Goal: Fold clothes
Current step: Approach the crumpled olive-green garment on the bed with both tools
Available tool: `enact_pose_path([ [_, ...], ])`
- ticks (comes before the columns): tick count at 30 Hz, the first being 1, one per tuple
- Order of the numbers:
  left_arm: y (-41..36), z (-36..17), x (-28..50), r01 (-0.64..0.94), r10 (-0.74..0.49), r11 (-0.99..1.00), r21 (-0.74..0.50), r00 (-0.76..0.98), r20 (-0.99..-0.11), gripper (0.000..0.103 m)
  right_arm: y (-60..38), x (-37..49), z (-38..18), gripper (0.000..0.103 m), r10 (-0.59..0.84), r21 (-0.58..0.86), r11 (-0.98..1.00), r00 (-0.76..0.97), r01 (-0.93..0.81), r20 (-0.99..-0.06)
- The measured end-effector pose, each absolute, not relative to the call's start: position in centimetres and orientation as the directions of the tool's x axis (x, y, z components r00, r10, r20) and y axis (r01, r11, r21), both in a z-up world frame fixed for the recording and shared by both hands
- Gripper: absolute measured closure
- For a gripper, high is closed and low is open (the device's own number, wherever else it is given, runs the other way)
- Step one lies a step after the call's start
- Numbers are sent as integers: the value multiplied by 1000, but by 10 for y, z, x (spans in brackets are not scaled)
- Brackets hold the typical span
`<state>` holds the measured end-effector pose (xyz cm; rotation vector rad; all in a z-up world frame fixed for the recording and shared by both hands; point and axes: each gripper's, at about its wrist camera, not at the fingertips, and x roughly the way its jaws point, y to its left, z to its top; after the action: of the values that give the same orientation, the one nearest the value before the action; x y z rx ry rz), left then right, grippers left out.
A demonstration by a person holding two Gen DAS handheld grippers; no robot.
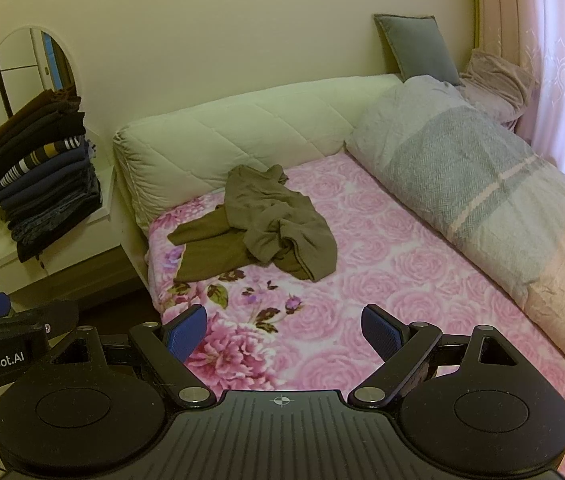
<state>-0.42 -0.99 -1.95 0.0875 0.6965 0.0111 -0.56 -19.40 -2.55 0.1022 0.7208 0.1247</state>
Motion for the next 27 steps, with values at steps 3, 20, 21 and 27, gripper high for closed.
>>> enact_pose_path([
  [3,-8,-18,0,23,37,996,84,762,-647,30,-194,-6,-24,16,148,135,988,745,-78,-651],
  [20,-5,-8,1,90,-15,993,81,756,-654,30,-199,-17,-20,16,125,141,989,760,-44,-638],
  [21,-5,-8,1,92,-17,992,81,756,-654,30,-198,-17,-19,16,124,142,989,760,-42,-638],
  [27,1,-5,8,110,-28,990,83,751,-660,30,-195,-17,-17,16,121,147,989,762,-34,-636],
])
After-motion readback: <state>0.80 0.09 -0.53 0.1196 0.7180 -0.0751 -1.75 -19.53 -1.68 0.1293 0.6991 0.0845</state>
